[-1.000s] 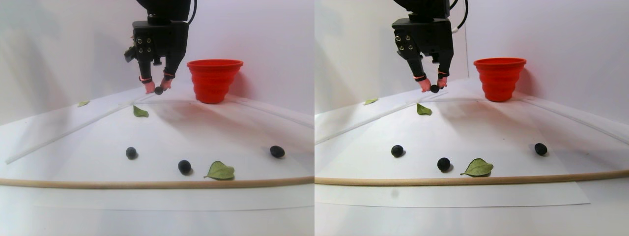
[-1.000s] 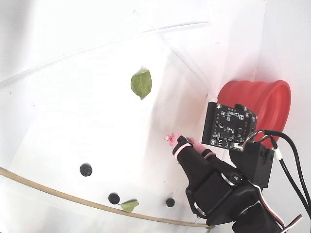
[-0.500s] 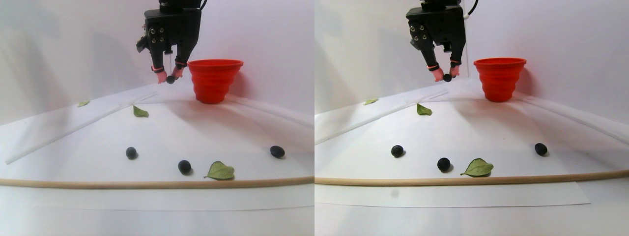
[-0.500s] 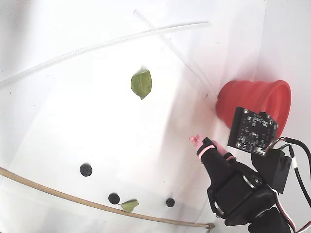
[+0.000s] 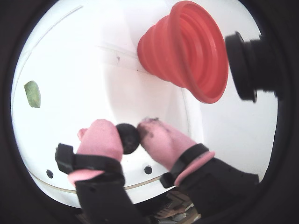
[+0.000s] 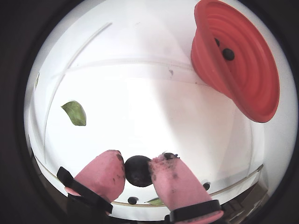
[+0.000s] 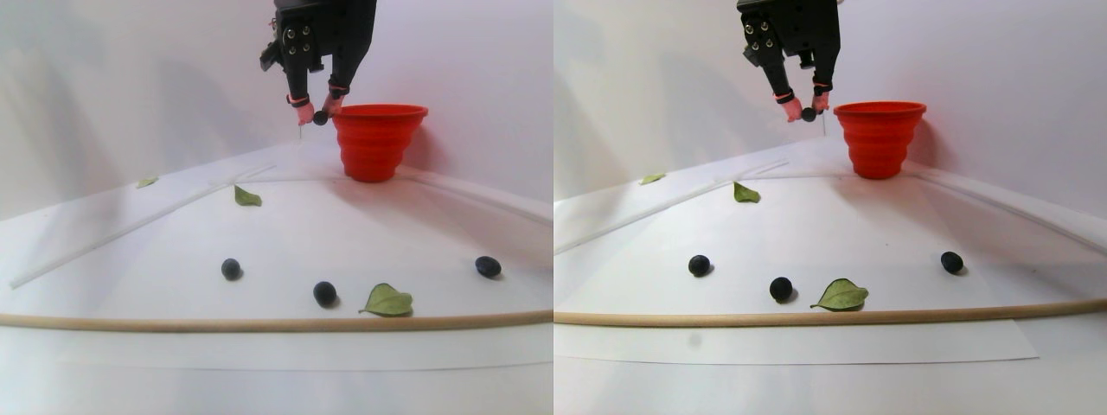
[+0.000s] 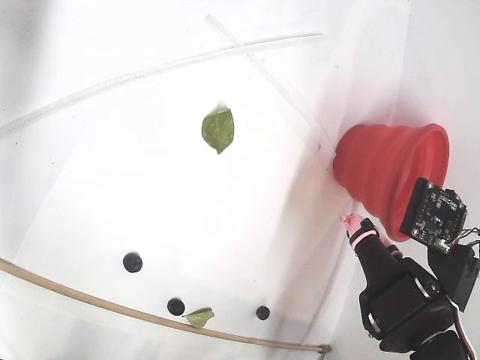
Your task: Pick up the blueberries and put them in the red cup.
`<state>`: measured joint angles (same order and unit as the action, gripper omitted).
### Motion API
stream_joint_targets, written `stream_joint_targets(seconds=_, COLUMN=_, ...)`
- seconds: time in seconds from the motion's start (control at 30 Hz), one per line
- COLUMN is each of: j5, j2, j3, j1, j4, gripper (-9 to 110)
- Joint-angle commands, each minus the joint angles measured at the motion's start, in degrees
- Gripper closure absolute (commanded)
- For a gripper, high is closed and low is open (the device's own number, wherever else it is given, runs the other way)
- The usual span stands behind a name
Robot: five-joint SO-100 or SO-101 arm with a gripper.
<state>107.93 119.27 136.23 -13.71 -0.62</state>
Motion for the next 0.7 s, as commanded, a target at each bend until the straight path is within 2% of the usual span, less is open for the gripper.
stream_joint_targets(seconds=0.0, j5=0.35, j2=6.15, j3=-5.54, j1=-2.11, j4=-0.18, gripper=92)
stream_joint_targets(seconds=0.67, j5=-2.81, j2=2.37, j3=-11.87, j1=-6.68, j4=3.43, gripper=91)
